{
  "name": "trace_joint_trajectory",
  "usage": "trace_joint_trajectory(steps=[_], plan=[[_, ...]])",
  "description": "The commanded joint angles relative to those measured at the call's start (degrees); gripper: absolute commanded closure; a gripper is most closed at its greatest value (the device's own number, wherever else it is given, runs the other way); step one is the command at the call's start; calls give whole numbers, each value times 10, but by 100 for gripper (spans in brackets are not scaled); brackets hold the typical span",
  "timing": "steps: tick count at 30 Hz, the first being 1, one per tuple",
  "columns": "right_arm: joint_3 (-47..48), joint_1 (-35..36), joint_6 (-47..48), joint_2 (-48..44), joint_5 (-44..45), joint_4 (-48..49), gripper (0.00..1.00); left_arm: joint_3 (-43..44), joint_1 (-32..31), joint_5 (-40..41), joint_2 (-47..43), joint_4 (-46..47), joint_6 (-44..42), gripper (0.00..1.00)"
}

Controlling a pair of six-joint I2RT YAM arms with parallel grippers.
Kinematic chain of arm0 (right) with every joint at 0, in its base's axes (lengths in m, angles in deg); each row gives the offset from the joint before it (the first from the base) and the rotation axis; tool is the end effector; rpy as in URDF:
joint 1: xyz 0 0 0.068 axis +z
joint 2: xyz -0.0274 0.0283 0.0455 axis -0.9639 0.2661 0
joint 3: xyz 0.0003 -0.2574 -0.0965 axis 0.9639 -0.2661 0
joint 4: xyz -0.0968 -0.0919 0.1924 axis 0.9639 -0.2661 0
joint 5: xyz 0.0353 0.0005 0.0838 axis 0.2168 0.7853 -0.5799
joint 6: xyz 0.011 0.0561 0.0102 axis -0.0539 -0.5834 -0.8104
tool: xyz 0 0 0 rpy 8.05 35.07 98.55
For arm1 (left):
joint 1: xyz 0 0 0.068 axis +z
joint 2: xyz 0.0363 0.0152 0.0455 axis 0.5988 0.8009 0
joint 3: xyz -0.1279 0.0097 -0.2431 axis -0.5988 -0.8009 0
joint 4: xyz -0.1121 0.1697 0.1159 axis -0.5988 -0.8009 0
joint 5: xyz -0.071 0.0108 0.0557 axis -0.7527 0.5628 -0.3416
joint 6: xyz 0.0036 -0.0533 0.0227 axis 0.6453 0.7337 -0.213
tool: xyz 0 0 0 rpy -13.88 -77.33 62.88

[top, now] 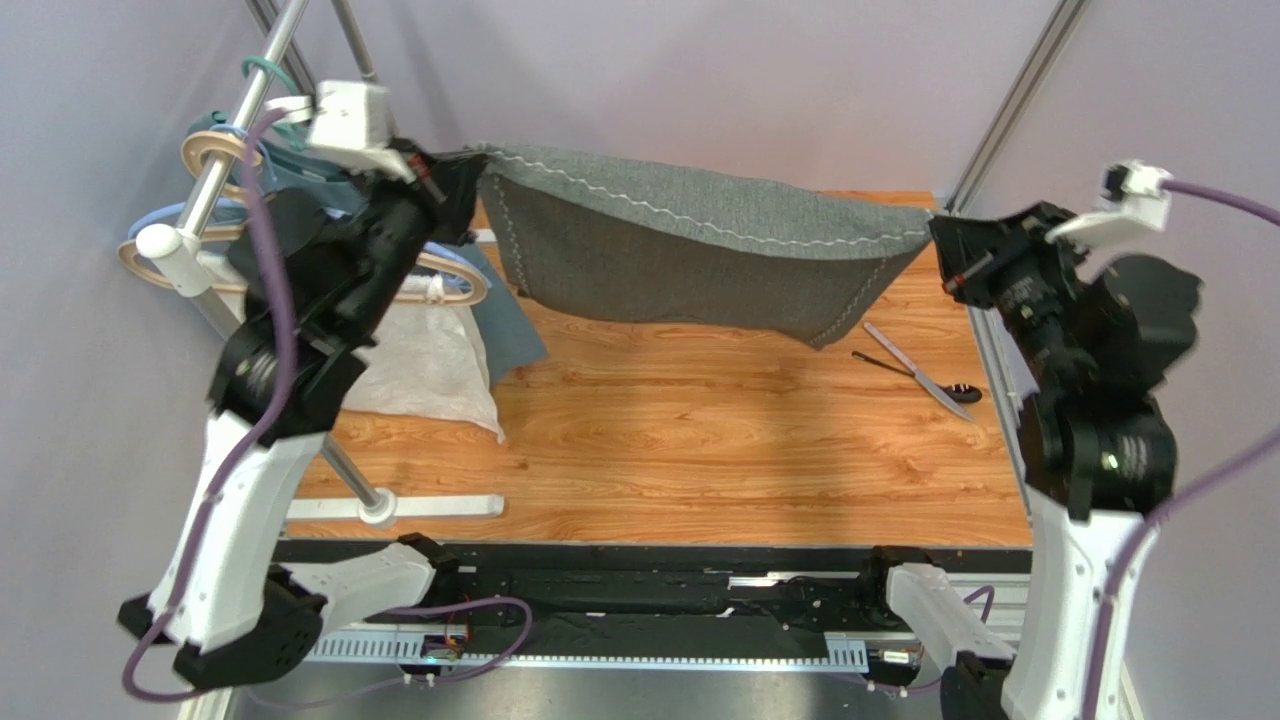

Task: Fold the napkin into a case and place the utensils inside
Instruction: Fold and flatten the napkin at the center of the board.

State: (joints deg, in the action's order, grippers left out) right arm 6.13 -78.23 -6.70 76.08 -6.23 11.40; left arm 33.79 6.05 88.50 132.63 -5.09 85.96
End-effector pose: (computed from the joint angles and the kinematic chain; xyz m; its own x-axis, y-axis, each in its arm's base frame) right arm 0.1229 0.0011 0.4965 -0.1273 0.4413 -0.8883 -0.1014 0.8851 0.4542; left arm 0.1525 -0.0809 0.5412 0.0123 -0.2702 -0.9627 0.3408 0.9063 -0.2500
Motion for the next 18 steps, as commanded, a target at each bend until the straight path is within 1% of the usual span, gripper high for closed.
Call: trace_joint_trajectory(steps=[1, 3, 6, 10, 15, 17, 18], plan=[[56, 1, -22, -57, 0, -81, 100, 1, 0, -78, -70, -5, 12, 100], [104, 1, -30, -72, -3, -106, 100, 15, 0, -82, -105, -16, 13, 100], [158, 1, -44, -86, -2, -125, 100, 31, 0, -86, -132, -31, 22, 100], [190, 1, -45, -93, 7, -138, 100, 21, 0, -95, -144, -36, 42, 100], [138, 1, -22, -83, 46, -130, 100, -11, 0, -62, -115, -46, 41, 100], [73, 1, -12, -81, 65, -93, 100, -15, 0, -33, -93, -51, 43, 100], [50, 1, -6, -73, 75, -78, 100, -7, 0, -19, -62, -69, 48, 100]])
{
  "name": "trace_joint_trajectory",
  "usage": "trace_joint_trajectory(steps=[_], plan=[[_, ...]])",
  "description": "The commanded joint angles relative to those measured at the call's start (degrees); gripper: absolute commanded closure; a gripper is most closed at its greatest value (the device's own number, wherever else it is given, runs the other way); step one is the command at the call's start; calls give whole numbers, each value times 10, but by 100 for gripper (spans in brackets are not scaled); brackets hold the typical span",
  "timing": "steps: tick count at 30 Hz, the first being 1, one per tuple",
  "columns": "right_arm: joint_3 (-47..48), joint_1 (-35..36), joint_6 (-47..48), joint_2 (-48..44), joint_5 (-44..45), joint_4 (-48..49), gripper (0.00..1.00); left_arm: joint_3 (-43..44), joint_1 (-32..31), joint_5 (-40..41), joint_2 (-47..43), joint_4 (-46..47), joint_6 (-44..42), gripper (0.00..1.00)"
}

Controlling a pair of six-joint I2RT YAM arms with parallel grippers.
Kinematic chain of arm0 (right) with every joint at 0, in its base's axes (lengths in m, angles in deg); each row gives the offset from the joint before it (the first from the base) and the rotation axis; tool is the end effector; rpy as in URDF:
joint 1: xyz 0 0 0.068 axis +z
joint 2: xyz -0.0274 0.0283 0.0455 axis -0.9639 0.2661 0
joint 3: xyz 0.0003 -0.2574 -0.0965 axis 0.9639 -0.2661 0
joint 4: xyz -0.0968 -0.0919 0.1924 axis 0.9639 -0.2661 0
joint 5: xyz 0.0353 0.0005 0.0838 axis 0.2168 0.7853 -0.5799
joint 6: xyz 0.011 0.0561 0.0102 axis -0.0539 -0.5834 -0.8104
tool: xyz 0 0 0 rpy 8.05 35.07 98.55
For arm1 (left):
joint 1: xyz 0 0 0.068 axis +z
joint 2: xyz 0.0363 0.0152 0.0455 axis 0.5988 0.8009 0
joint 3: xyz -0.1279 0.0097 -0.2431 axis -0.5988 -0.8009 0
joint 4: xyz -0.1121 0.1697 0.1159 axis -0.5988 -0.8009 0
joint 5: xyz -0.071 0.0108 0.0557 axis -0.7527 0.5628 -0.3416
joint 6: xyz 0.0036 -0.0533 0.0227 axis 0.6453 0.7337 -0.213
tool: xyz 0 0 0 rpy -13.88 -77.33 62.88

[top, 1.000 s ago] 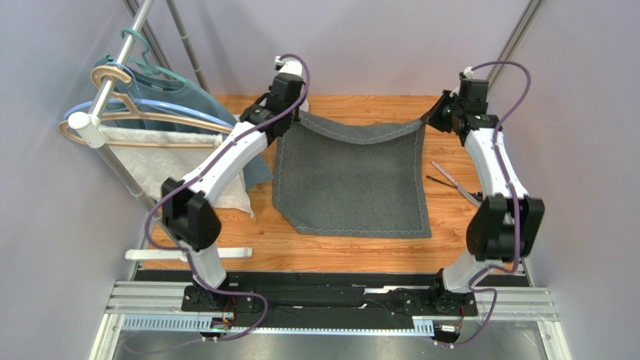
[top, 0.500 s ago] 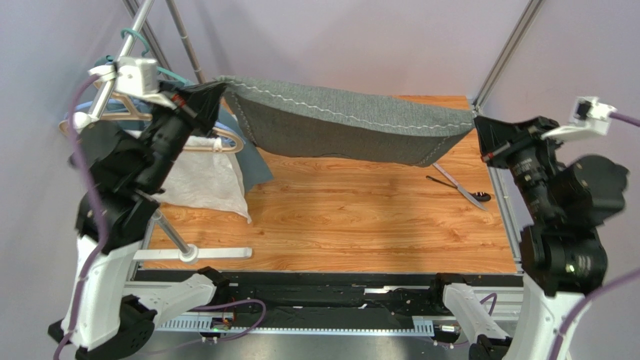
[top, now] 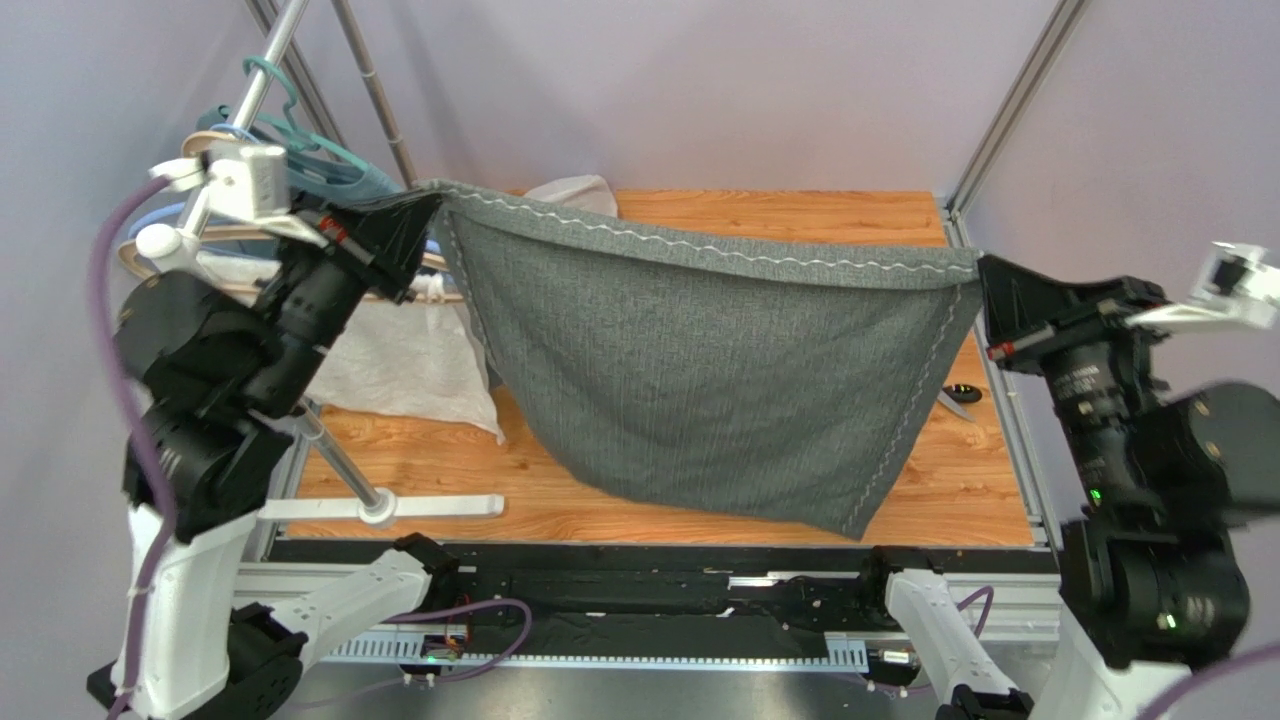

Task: Fold the napkin into a case and place the utensils inside
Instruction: Fold and flatten the napkin at the center of the board.

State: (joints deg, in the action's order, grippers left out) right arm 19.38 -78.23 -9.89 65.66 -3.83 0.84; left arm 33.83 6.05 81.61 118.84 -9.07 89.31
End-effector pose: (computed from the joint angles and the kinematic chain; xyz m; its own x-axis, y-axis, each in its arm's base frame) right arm 0.0038 0.0070 0.5336 0.0867 0.4797 -0.8731 -0.1684 0.8709 0.4617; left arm 0.0611 -0.0323 0.5580 0.0988 -0.3917 -0.9148 0.4905 0.8190 -0.2977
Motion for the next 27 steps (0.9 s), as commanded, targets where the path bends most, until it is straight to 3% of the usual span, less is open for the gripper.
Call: trace_joint_trajectory(steps=[1, 5, 13, 20, 27], plan=[[-120, 1, 38, 39, 61, 39, 100, -2, 0, 68, 93, -37, 17, 100], [-179, 1, 60, 101, 97, 99, 100, -7, 0, 93, 181, -34, 15, 100], [-258, 1, 68, 264, 83, 259, 100, -23, 9, 169, 387, 39, 12, 100], [-184, 1, 86, 467, 48, 293, 100, 28, 33, 211, 557, 91, -7, 100], [-98, 0, 88, 597, 11, 275, 100, 61, 57, 192, 629, 105, -13, 100]])
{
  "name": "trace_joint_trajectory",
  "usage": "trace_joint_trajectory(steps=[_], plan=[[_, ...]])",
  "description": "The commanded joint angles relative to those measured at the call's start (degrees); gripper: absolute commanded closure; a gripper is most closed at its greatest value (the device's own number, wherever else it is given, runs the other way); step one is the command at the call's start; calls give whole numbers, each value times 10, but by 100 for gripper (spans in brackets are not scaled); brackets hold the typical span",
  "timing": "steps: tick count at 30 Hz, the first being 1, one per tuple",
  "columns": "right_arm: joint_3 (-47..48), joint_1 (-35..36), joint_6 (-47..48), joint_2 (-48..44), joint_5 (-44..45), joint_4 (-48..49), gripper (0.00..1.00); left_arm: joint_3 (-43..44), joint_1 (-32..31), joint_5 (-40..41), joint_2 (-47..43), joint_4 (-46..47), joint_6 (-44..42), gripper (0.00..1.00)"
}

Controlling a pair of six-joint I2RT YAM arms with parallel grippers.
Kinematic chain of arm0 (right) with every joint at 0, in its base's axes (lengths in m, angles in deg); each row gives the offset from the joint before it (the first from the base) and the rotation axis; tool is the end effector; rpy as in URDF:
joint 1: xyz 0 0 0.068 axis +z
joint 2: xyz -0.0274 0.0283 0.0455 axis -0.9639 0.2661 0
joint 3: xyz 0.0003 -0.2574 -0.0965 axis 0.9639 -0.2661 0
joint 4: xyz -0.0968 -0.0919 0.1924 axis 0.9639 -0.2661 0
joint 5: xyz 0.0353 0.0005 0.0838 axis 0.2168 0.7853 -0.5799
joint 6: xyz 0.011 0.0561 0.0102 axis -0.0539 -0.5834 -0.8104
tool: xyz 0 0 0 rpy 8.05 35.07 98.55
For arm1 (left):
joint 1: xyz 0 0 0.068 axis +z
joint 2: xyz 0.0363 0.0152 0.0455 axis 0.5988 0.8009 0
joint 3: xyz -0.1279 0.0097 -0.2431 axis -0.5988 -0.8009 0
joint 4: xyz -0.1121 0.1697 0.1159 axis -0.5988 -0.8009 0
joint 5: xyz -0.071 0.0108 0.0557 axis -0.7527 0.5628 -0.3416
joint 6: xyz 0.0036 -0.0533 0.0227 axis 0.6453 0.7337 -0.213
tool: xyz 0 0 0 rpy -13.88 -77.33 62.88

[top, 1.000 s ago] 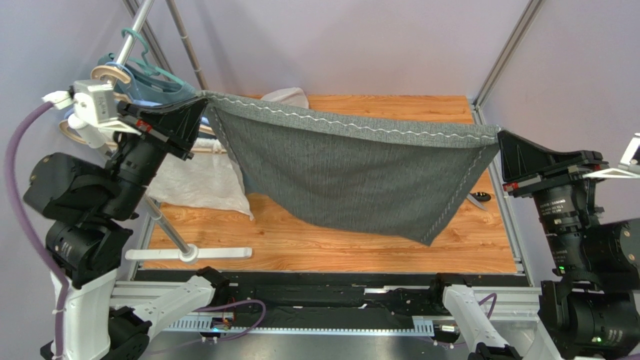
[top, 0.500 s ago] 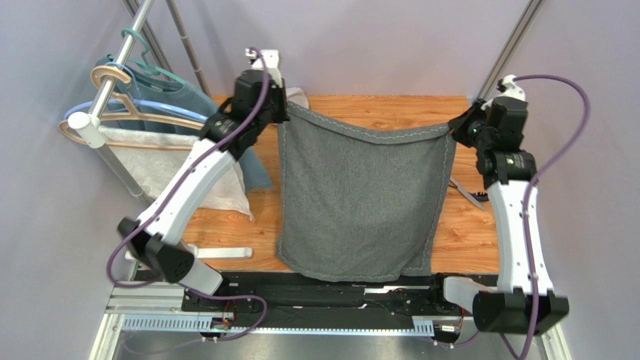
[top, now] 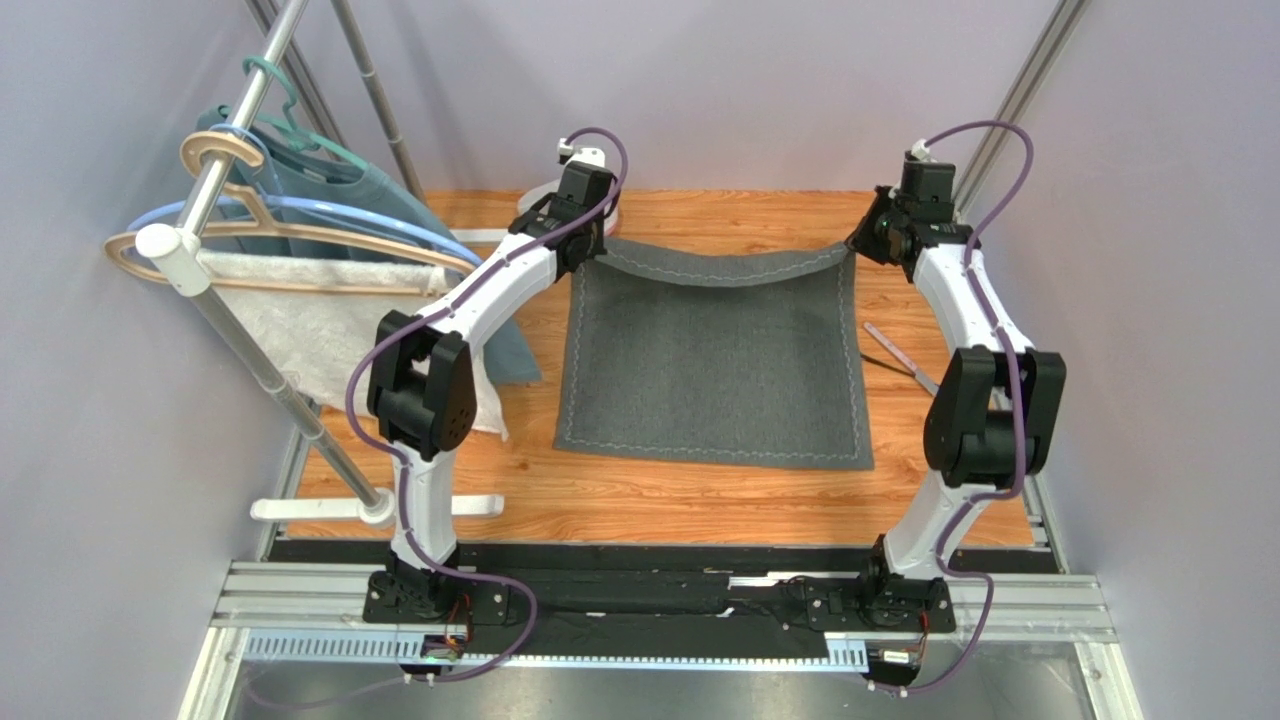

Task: Fold the napkin into a case and place the utensils inside
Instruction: Fold and flatten the napkin at the center of the board.

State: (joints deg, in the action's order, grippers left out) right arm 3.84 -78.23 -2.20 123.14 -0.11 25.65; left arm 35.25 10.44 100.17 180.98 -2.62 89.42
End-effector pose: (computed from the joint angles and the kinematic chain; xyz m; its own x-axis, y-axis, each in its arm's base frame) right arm 0.3876 -0.0203 0.3068 -0.5911 0.4069 -0.6964 0.2164 0.9118 0.3491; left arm 0.4050 -0.1822 0.2971 -0.5701 -0.0139 -0.8214 -0.0362 0.9993 0.0082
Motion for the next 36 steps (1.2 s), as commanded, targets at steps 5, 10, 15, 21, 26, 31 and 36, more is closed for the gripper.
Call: trace_joint_trajectory(steps=[5, 10, 15, 21, 26, 31, 36], plan=[[53, 1, -8, 33, -37, -32, 100, 47, 17, -10, 13, 7, -16, 100], [-33, 1, -33, -40, -34, -84, 100, 50, 17, -58, -8, -108, 19, 100], [-96, 1, -50, -126, -19, -186, 100, 4, 17, -159, -77, -208, 41, 100], [-153, 1, -23, -208, 21, -257, 100, -64, 17, -228, -148, -244, 39, 100], [-191, 1, -5, -242, 26, -287, 100, -118, 17, -282, -193, -257, 14, 100], [-258, 1, -6, -266, 45, -282, 100, -159, 17, -317, -198, -261, -10, 100], [-282, 1, -21, -273, 58, -287, 100, -193, 5, -347, -181, -261, -15, 100]])
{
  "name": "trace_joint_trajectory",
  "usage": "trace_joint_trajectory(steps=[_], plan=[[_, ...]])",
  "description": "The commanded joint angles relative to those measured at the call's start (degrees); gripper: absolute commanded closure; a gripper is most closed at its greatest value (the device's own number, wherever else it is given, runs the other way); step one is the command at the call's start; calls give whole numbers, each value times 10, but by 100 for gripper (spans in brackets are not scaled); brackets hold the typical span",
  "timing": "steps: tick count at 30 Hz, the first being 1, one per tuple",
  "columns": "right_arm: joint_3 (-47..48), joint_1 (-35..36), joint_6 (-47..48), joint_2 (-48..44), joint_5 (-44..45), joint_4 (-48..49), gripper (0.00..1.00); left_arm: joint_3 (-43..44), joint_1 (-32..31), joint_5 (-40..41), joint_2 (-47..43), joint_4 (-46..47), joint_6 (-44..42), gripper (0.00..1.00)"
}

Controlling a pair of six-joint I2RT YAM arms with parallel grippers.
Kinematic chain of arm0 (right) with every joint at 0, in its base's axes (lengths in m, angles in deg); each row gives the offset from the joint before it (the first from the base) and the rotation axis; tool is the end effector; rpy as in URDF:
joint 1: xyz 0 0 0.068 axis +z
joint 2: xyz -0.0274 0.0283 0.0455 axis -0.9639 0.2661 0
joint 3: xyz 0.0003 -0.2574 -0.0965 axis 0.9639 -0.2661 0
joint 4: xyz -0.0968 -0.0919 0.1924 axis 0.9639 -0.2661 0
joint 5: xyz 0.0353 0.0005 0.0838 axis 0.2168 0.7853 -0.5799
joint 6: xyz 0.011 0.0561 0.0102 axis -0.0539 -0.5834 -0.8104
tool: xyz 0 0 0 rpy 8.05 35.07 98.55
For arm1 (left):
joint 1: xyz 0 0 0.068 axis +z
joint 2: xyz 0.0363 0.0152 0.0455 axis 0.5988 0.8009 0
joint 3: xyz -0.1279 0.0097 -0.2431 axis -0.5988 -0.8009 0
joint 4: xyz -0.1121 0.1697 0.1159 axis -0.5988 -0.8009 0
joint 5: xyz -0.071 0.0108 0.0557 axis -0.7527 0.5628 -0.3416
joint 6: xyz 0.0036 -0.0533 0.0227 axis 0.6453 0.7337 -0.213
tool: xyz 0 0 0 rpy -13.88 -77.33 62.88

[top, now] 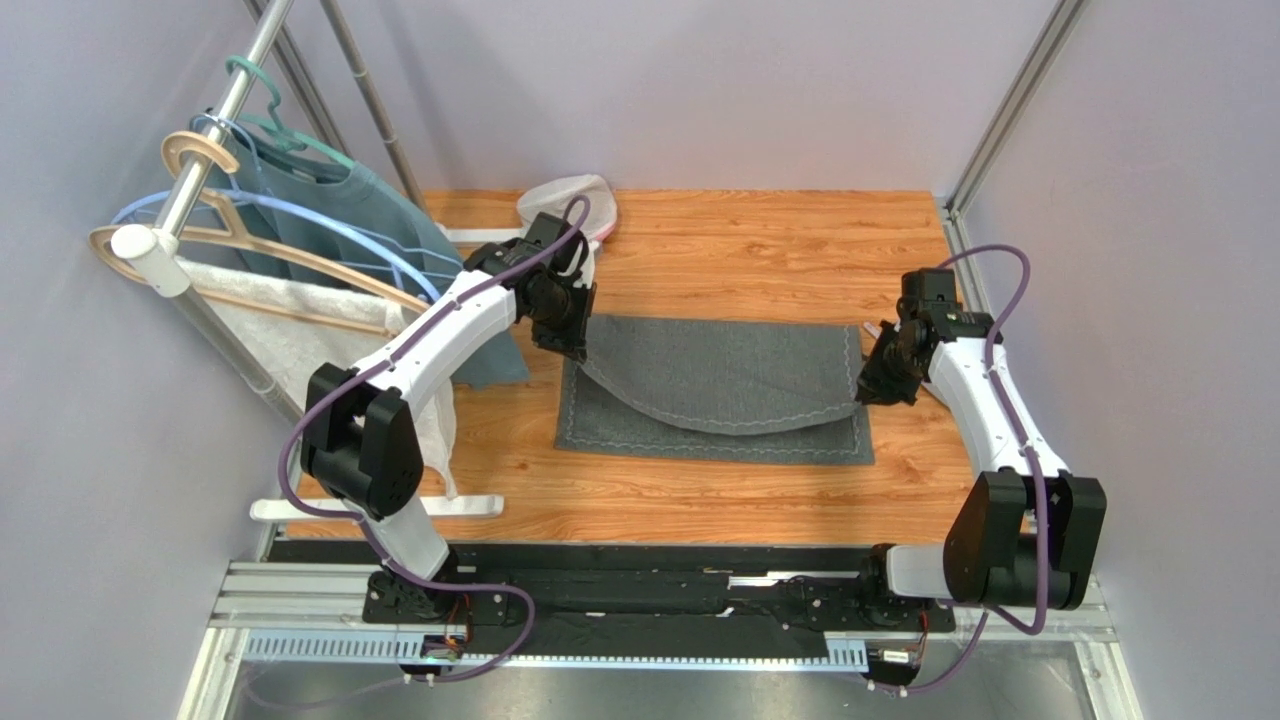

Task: Fold the napkin into a case and place the utensils inside
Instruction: Fold and flatten the napkin at the center of the board.

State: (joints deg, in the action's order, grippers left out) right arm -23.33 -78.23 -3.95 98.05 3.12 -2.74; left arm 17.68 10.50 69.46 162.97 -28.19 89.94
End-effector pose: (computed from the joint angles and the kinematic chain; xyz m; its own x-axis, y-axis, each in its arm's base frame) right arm 0.2230 -0.0121 0.2618 -0.8390 0.4526 -0.3020 0.4156 0.8913 0.1813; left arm 0.2909 -0.1496 0.2882 -0.9122 0.1213 -0.3915 0.2297 0.9423 -0.2434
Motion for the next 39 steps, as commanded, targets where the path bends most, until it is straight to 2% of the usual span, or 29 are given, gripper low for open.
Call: trace_joint_trajectory(steps=[1, 10, 23, 39], plan=[[-13, 1, -6, -23, 27, -4, 100, -21, 3, -39, 1, -4, -22, 100], [-36, 1, -10, -24, 67, -6, 100, -52, 2, -14, 4, -3, -33, 100], [-88, 1, -24, 18, 65, 41, 100, -95, 2, 9, 28, -1, -24, 100], [-107, 1, -56, 70, 77, 48, 100, -115, 1, 11, 56, 4, -15, 100]])
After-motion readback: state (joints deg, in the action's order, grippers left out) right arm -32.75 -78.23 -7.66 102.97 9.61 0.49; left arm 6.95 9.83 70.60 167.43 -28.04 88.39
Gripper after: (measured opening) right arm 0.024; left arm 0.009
